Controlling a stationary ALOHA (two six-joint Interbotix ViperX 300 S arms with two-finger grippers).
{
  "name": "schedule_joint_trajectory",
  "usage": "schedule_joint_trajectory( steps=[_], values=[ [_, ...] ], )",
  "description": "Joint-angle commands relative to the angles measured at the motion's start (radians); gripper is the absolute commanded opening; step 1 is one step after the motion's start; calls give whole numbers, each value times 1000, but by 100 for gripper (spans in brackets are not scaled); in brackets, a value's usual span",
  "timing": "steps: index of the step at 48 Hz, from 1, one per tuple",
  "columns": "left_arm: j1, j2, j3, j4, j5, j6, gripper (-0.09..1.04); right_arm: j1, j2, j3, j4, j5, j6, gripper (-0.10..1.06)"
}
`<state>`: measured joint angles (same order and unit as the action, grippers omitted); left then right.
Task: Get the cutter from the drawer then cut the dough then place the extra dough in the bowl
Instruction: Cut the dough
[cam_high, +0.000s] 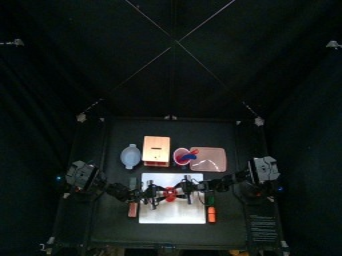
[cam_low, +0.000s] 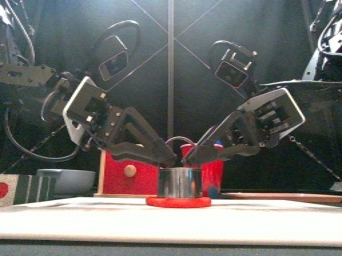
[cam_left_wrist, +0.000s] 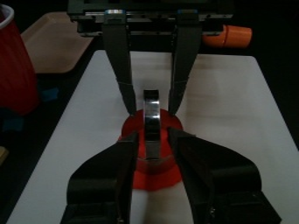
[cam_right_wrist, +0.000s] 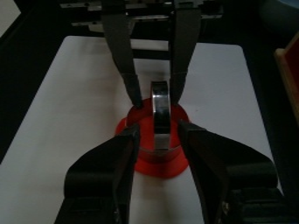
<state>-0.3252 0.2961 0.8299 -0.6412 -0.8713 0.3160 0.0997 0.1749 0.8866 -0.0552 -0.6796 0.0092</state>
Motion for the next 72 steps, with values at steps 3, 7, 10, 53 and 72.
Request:
schedule_joint_trajectory(
  steps=[3,7,10,53,72],
  values=[
    [3,-11,-18,3,15,2,68,2,-17,-14,-14,2,0,55],
    [3,-11,-18,6,25,3,67,0,-17,-14,-15,8,0,48],
    [3,-11,-18,12,29,3,65,-2,-17,-14,-14,12,0,44],
    [3,67,-15,11,103,-20,49,-11,83,-3,55,46,6,41],
    [-11,135,-18,20,117,-117,48,-11,120,2,103,46,5,41]
  ],
)
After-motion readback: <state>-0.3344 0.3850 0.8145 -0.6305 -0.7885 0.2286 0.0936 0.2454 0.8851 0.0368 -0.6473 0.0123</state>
